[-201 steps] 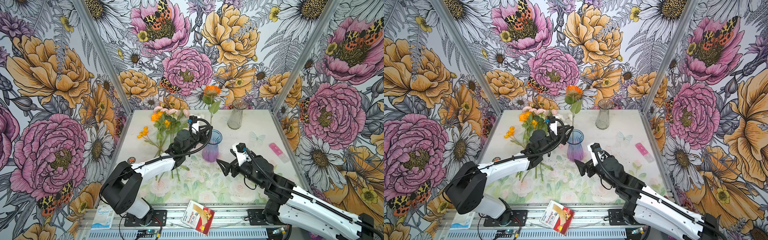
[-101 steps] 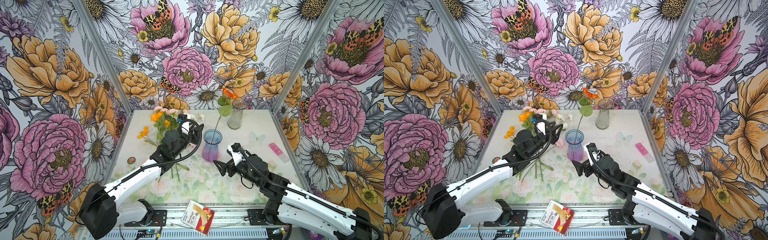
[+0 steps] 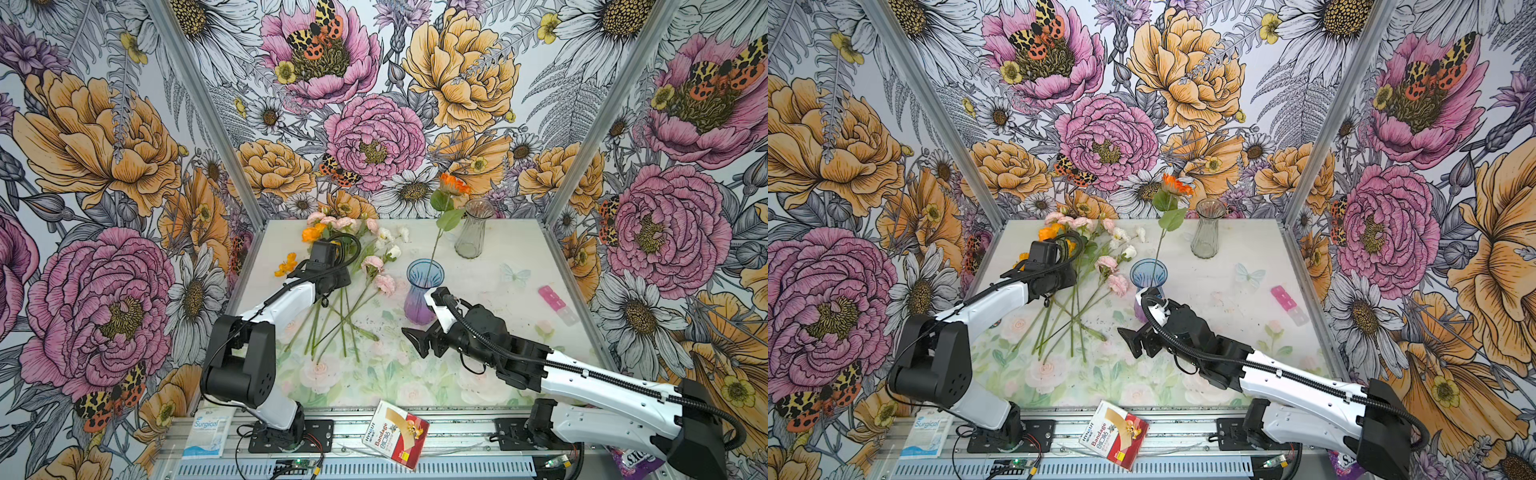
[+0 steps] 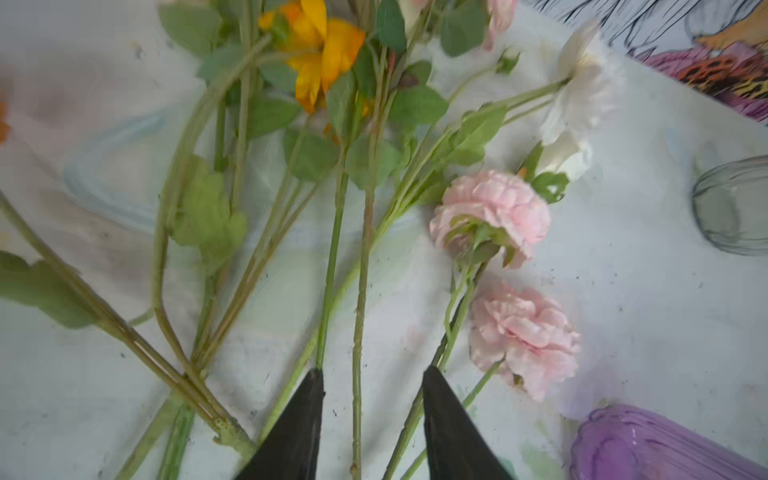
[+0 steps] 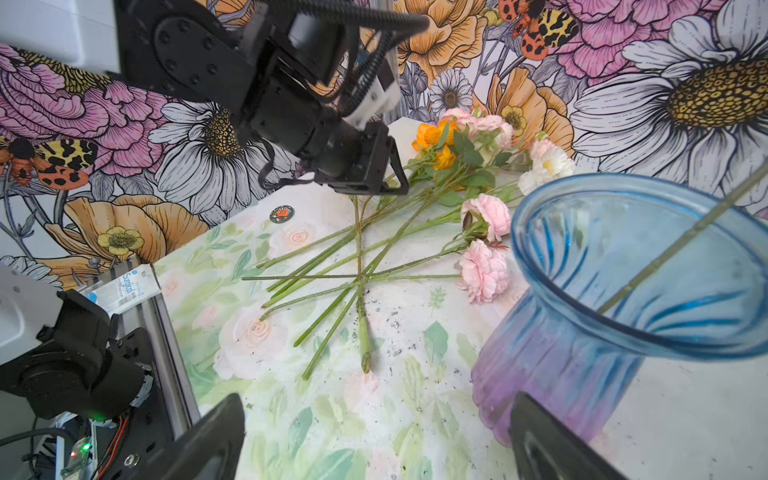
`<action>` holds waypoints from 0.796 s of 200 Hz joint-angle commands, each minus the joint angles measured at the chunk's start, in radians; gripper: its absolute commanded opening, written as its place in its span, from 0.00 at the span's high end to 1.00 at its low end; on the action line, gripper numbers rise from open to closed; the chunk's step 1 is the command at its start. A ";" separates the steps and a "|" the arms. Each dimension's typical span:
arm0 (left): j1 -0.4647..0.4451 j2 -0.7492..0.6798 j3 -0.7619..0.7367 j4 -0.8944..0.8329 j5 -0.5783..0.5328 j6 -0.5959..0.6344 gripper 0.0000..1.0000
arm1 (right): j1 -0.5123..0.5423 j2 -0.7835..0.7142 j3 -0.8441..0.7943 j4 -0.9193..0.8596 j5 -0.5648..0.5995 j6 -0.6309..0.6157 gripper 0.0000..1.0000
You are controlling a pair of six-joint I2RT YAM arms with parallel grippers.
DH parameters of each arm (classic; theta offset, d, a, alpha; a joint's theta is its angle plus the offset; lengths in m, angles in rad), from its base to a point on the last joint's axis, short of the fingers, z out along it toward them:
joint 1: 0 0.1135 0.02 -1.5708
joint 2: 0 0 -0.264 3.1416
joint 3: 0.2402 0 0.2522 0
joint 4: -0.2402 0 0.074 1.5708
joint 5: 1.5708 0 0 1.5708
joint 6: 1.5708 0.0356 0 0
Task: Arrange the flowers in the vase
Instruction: 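Move the left gripper back over the flower pile and lower onto a stem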
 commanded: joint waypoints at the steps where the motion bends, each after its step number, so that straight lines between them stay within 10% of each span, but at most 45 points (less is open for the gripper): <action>1: -0.006 0.027 0.037 -0.038 0.037 -0.035 0.60 | 0.011 0.015 0.015 0.069 -0.019 0.025 0.01; 159: -0.014 0.289 0.210 -0.072 -0.039 -0.021 0.68 | 0.011 0.011 0.006 0.054 -0.022 -0.005 0.01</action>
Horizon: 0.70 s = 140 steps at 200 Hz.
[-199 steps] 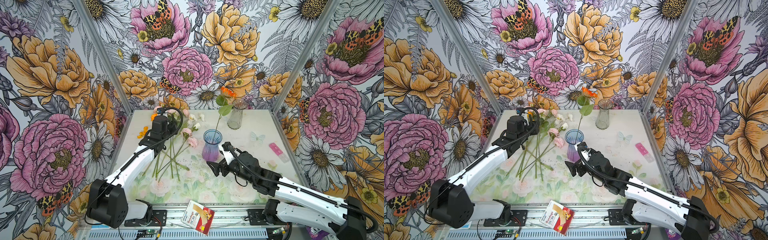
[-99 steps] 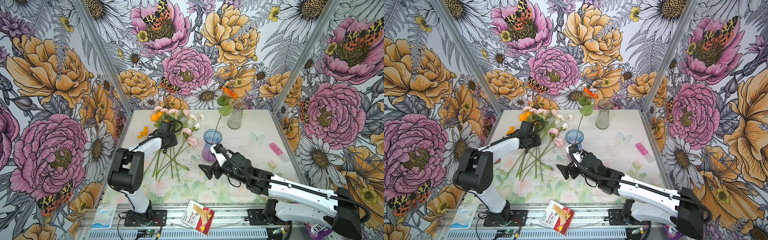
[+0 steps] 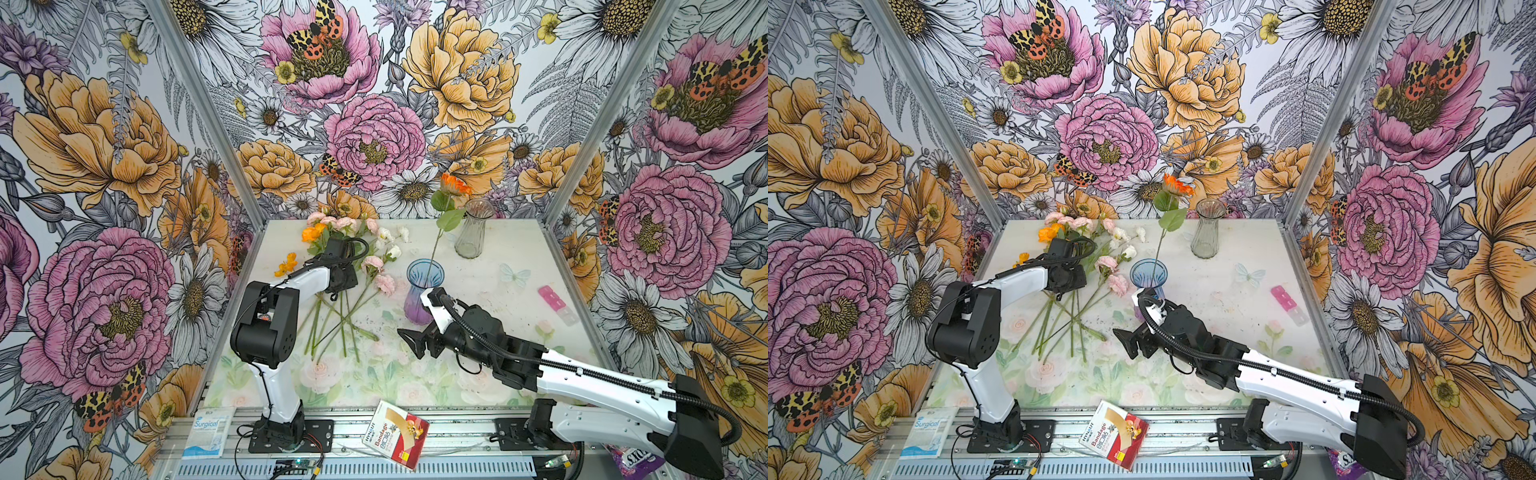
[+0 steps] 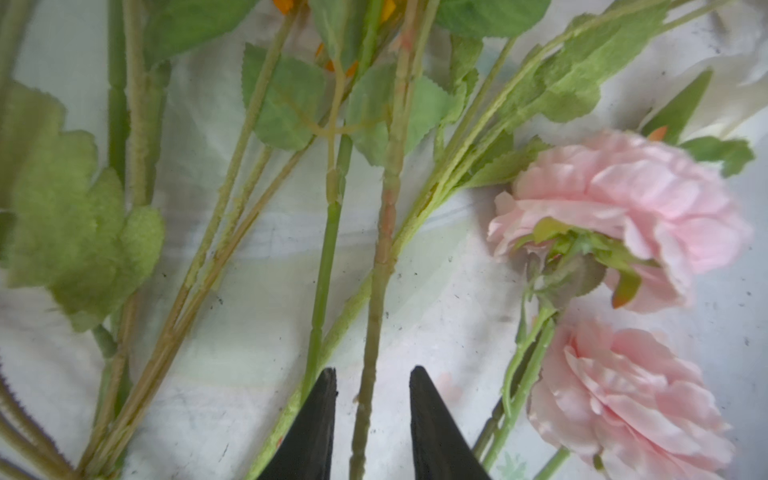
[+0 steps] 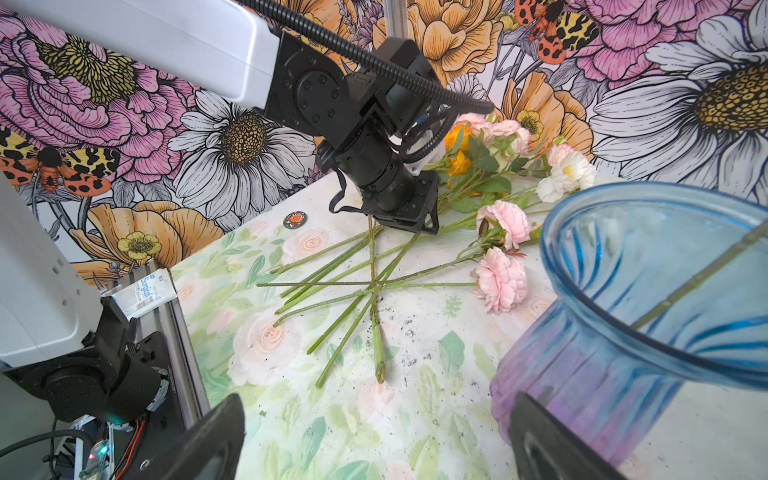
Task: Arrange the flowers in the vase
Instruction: 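Move the left gripper back over the flower pile and lower onto a stem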
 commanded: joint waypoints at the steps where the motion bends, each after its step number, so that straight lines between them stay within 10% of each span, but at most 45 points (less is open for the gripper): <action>1: -0.005 0.028 0.037 -0.009 -0.025 -0.010 0.68 | 0.006 -0.007 0.007 0.014 -0.009 -0.013 0.00; 140: -0.052 -0.122 -0.003 -0.058 -0.159 0.068 1.00 | 0.006 0.022 0.012 0.041 -0.040 0.005 0.00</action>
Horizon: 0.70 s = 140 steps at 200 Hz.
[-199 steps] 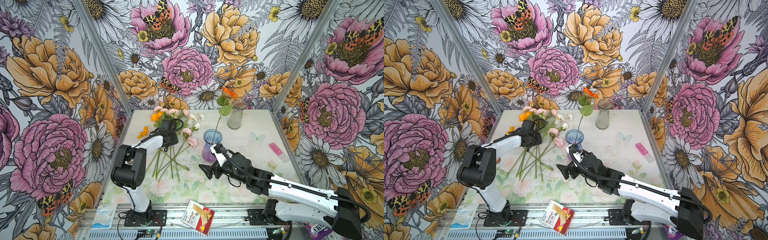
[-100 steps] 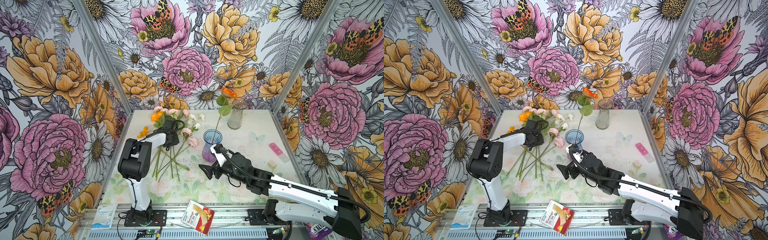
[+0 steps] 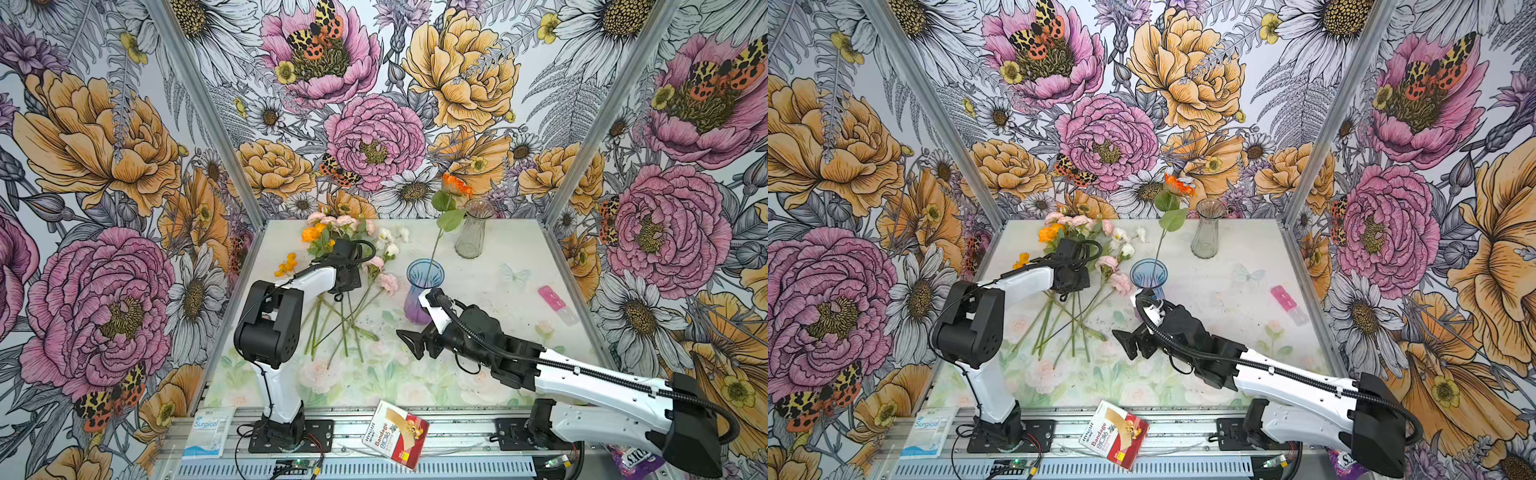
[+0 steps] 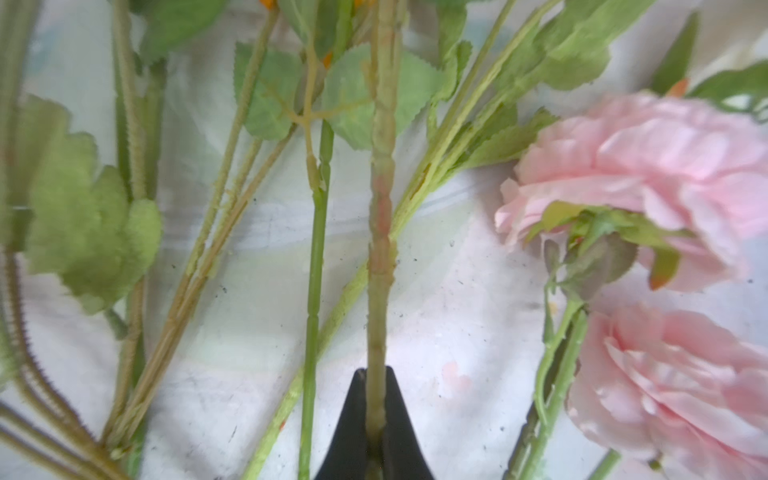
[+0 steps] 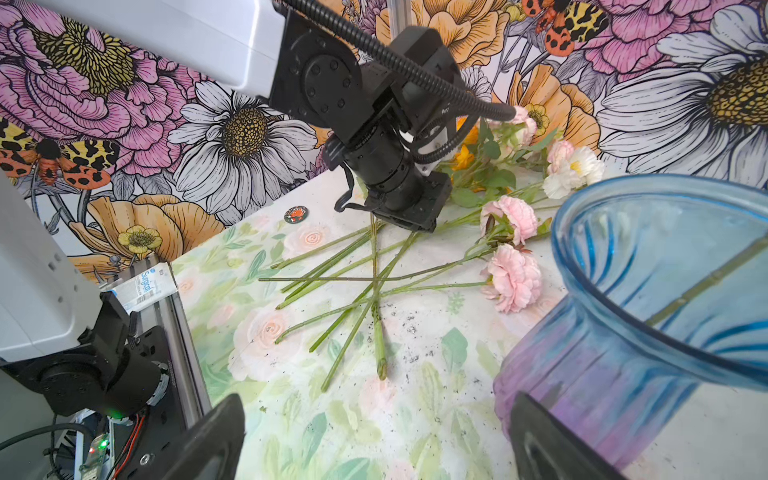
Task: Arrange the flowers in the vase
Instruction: 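Move the left gripper back over the flower pile and lower onto a stem, then grasp a pink flower stem with the left gripper and lift it high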
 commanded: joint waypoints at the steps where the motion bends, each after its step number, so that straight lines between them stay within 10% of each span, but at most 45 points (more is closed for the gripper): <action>1: -0.003 -0.087 -0.021 -0.003 -0.055 0.026 1.00 | 0.007 0.005 0.012 0.038 -0.022 0.008 0.00; 140: -0.023 -0.428 -0.014 -0.056 -0.325 0.142 1.00 | 0.007 -0.001 0.009 0.051 -0.014 0.020 0.01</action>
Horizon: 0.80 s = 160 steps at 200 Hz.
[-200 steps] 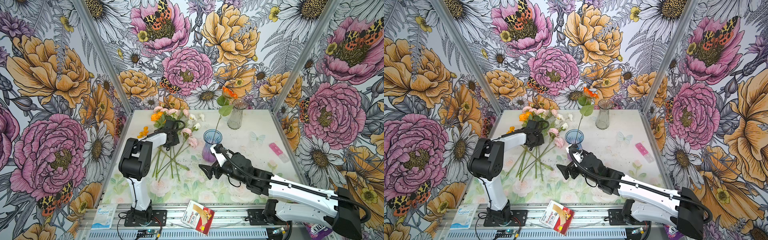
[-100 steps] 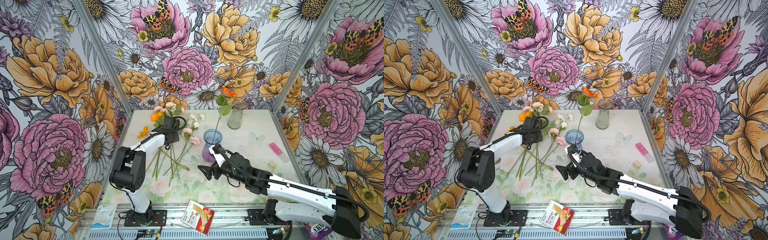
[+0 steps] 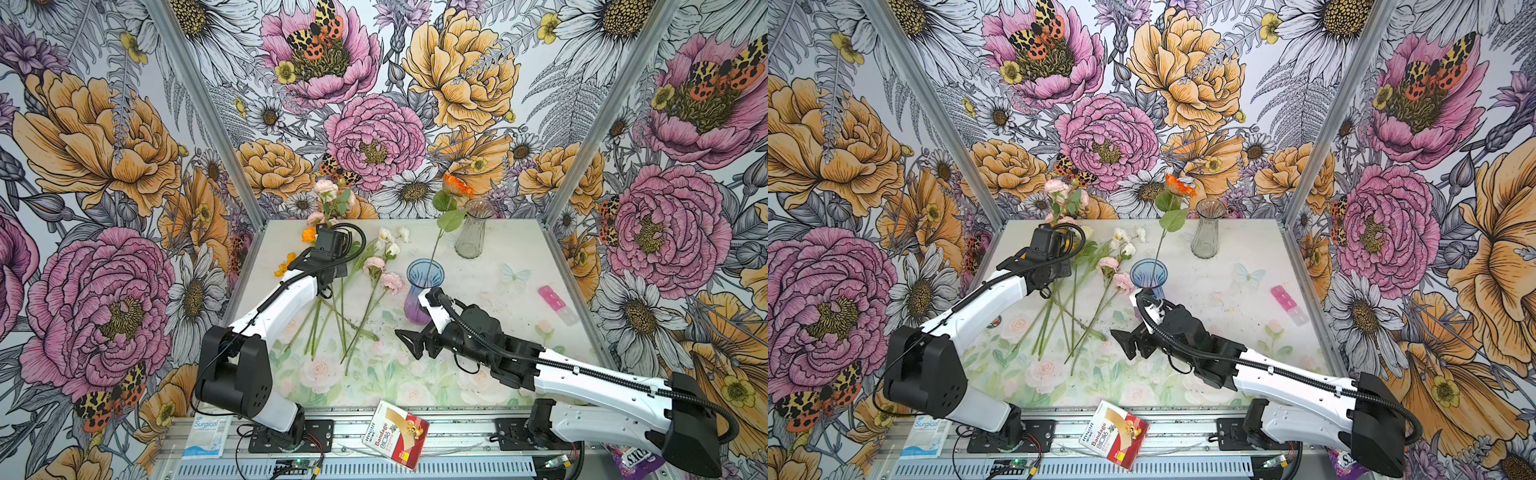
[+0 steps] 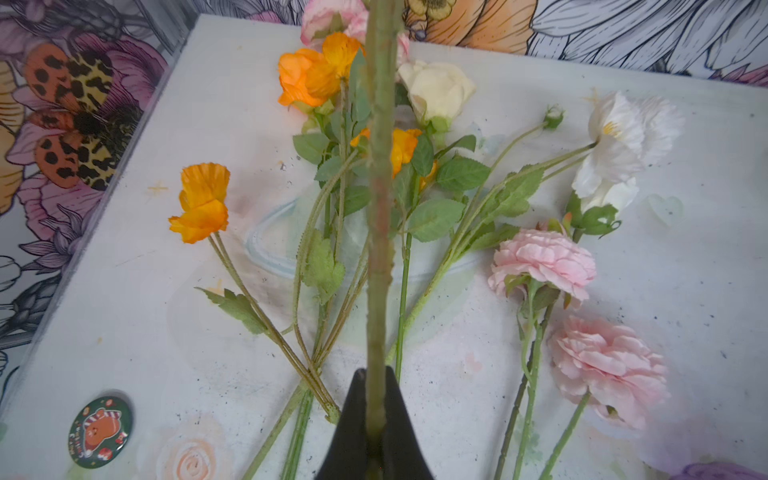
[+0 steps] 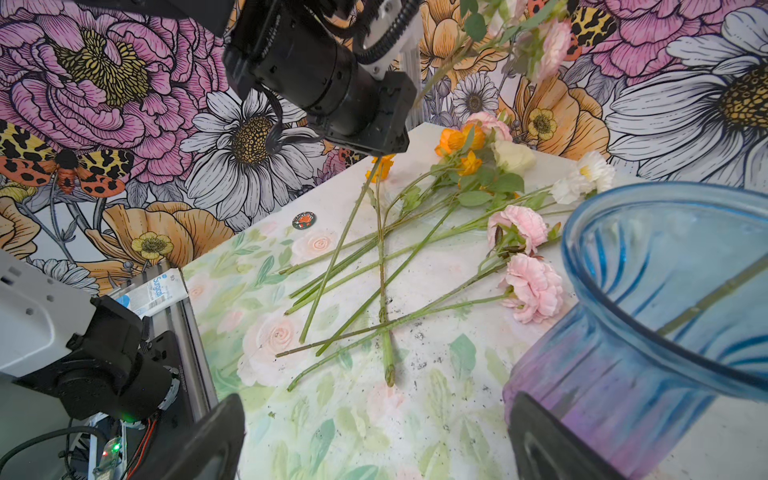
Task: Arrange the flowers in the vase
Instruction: 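Grasp a pink flower stem with the left gripper and lift it high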
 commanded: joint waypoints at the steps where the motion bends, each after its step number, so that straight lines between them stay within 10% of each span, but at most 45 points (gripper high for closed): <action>1: -0.010 -0.086 0.013 0.014 -0.076 0.044 1.00 | 0.006 -0.003 0.010 0.028 -0.006 0.009 0.01; 89: -0.110 -0.525 -0.277 0.719 0.116 0.019 1.00 | -0.109 -0.215 -0.079 -0.074 0.062 0.039 0.00; 160: -0.310 -0.439 -0.239 1.094 0.095 -0.053 1.00 | -0.135 -0.345 -0.141 -0.107 0.096 0.056 0.01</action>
